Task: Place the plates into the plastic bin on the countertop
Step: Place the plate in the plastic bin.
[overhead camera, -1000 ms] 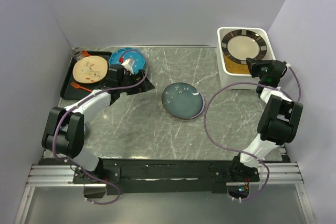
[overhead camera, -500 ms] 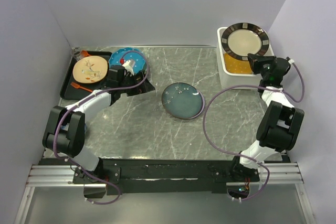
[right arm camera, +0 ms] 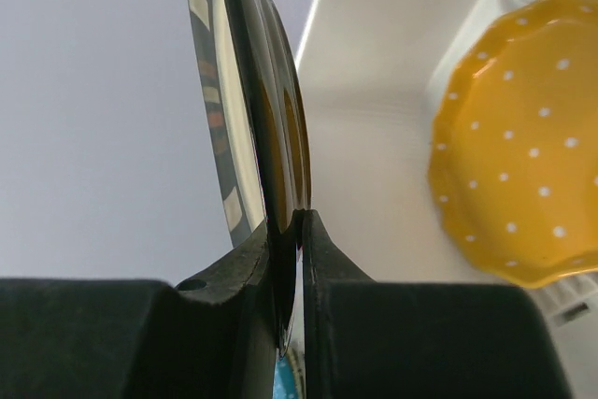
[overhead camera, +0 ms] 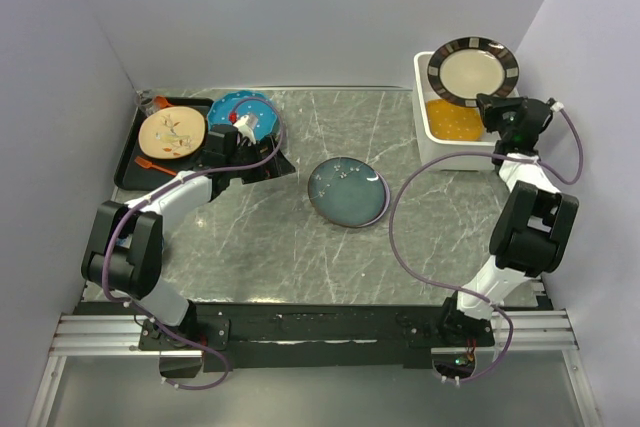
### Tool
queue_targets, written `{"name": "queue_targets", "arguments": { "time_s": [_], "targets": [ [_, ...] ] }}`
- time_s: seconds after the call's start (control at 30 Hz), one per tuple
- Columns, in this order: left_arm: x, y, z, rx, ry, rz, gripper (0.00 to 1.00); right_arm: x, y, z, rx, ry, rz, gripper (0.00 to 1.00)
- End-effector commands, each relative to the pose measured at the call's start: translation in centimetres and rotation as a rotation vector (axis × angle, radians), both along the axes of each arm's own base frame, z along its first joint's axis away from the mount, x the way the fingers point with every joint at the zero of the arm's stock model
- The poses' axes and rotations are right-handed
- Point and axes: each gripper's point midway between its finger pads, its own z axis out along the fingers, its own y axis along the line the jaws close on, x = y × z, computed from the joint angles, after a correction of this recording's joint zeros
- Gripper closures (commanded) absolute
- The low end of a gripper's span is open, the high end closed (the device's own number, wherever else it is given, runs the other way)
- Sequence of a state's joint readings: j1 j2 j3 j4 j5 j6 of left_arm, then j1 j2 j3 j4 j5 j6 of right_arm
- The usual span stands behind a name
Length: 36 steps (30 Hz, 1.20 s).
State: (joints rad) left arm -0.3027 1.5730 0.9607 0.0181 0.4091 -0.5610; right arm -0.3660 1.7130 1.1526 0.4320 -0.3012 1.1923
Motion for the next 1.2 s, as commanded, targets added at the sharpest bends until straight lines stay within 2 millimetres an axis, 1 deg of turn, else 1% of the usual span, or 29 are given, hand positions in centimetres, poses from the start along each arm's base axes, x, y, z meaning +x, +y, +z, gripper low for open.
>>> {"name": "queue_targets", "arguments": {
  "time_s": [0.0, 0.03, 0.23, 0.4, 0.57, 0.77, 0.97, 1.17],
  "targets": [
    [0.0, -0.4, 0.6, -0.005, -0.030, -0.033, 0.01, 1.7, -0.2, 7.5, -0.121, -0.229, -0.024, 1.00],
    [0.1, -0.4, 0.6, -0.005, -0.030, -0.031, 0.01, 2.1, -0.2, 6.7, -0.117, -0.213, -0.022, 1.00],
    [0.1, -0.5, 0.4, -0.005, -0.025, -0.038, 0.01, 2.9, 0.1, 3.7, -0.142, -0.159, -0.010, 1.00],
    [0.0, -0.6, 0.3, -0.001, -0.022, -0.039, 0.01, 3.1, -0.1, 1.3, -0.140, -0.122, -0.016, 1.00],
    [-0.1, -0.6, 0.0, 0.002, -0.015, -0.042, 0.01, 2.9, -0.1, -0.1, -0.127, -0.093, -0.019, 1.00],
    [-0.2, -0.7, 0.0, 0.000, -0.019, -0.044, 0.01, 2.9, -0.4, -1.8, -0.108, -0.030, -0.028, 1.00],
    [-0.2, -0.6, -0.1, 0.002, -0.016, -0.043, 0.01, 2.9, 0.0, -3.3, -0.096, 0.012, -0.004, 1.00],
    [-0.1, -0.6, 0.6, -0.001, -0.029, -0.044, 0.01, 2.8, -0.1, -5.8, -0.063, 0.111, -0.005, 1.00]
  ]
}}
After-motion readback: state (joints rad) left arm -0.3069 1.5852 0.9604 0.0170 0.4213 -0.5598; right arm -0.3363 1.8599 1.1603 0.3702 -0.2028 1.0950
